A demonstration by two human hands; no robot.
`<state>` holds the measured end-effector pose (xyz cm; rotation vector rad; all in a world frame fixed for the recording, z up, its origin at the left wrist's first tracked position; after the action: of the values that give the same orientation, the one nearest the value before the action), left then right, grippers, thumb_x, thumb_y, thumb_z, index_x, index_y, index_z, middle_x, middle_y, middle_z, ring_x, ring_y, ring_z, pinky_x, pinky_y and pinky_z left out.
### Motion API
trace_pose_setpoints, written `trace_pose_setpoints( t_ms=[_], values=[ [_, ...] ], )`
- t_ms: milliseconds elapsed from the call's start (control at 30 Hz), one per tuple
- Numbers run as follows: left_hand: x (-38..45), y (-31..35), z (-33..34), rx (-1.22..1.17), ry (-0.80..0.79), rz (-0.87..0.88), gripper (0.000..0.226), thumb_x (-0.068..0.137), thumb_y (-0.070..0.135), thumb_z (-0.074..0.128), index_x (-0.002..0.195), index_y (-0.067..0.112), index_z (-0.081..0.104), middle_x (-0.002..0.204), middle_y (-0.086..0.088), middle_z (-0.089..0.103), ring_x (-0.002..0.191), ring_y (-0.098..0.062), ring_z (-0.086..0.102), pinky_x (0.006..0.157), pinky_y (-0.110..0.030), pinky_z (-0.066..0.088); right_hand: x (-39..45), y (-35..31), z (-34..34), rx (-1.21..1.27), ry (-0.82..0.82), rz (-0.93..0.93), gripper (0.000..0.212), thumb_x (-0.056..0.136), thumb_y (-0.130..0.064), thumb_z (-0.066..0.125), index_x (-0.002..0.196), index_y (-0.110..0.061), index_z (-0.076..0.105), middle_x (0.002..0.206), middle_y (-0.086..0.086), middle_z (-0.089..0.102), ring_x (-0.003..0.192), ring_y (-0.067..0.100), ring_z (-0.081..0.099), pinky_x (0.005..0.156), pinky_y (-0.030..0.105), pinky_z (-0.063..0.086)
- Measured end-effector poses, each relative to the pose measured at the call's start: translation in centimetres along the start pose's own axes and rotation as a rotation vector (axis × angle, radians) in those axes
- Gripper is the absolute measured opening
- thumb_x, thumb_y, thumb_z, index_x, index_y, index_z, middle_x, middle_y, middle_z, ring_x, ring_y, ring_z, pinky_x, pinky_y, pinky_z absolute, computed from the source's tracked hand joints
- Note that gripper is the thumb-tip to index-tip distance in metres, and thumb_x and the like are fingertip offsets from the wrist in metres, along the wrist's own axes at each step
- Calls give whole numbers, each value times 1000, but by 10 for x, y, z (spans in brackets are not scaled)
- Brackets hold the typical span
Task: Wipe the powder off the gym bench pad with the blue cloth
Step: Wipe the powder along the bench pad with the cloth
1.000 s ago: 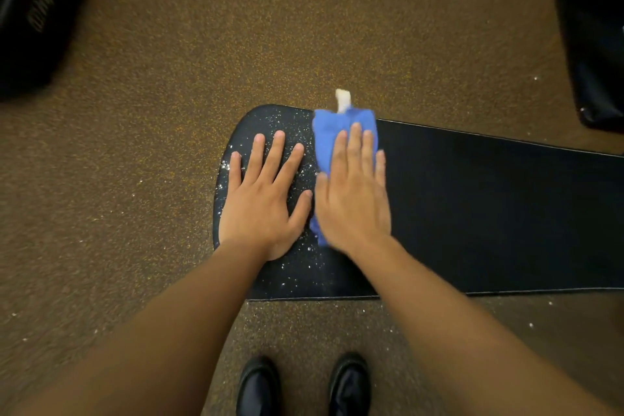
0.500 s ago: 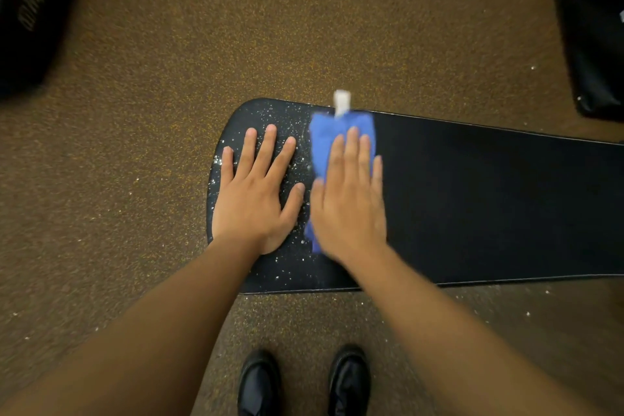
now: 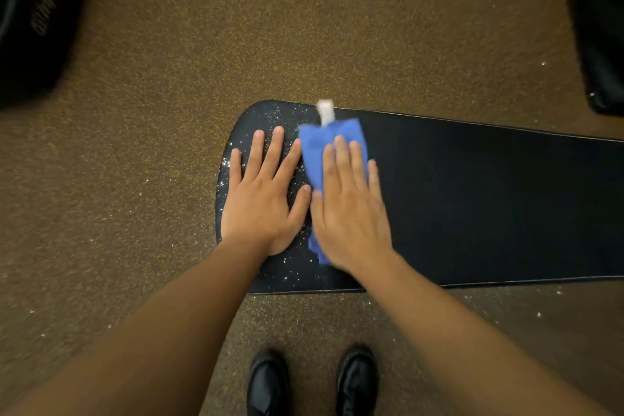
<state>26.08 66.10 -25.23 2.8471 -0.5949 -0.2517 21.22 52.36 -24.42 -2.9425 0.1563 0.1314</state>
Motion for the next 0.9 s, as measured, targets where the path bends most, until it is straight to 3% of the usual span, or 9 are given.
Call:
trace_pose_setpoints(
  t_ms=[67,167,300,400,567,767,900],
  values=[
    [0,-1,0,5,8,2,68,95,52,22,157,27,13,165,0,-2,151,-23,-9,121,-52,0,-32,12,1,-10,-54,-87,64,97,-34,21,154,-5,17,163,13,10,150,28,3,120,50,13],
    [-1,-1,-1,7,7,2,67,96,54,21,157,28,11,165,0,-3,151,-22,-10,121,-52,0,-22,42,-4,11,-30,106,67,93,-34,19,153,-4,17,163,13,10,150,28,3,120,50,11],
    [-2,1,0,15,-5,-4,67,96,55,19,157,29,8,165,1,-6,151,-21,-13,121,-51,-2,51,31,-9,37,12,263,66,98,-32,26,153,-2,10,163,16,5,150,31,-2,121,49,4],
    [0,0,1,17,5,2,68,95,53,21,157,28,11,165,0,-4,151,-22,-11,121,-51,-2,65,9,-5,42,30,210,65,99,-32,28,154,-2,9,163,17,5,150,31,-2,121,49,5],
    [-1,-2,0,-11,20,5,68,95,54,24,157,26,15,165,0,0,151,-22,-8,121,-52,0,-25,25,-3,-3,-51,-65,65,96,-34,21,154,-4,17,163,14,8,150,28,1,121,49,11],
    [-1,-1,2,4,21,3,67,95,54,23,157,28,13,165,1,-1,151,-22,-9,121,-52,1,41,36,-9,-7,21,256,67,96,-32,26,153,-1,10,162,19,5,150,33,0,121,49,7],
    [-1,-1,2,-6,25,0,68,94,52,25,157,28,16,165,1,1,151,-22,-7,121,-51,0,33,5,-2,-12,26,154,66,97,-32,24,153,-1,9,162,20,4,150,34,-1,121,49,6]
  ],
)
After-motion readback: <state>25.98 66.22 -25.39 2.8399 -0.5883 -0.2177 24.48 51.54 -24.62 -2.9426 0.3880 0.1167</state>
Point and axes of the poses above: each hand's wrist, its own x-axis towards the middle knuckle, its own z-axis out of the palm, y = z × x, the point moved 1 cm from there along x, towards the middle knuckle
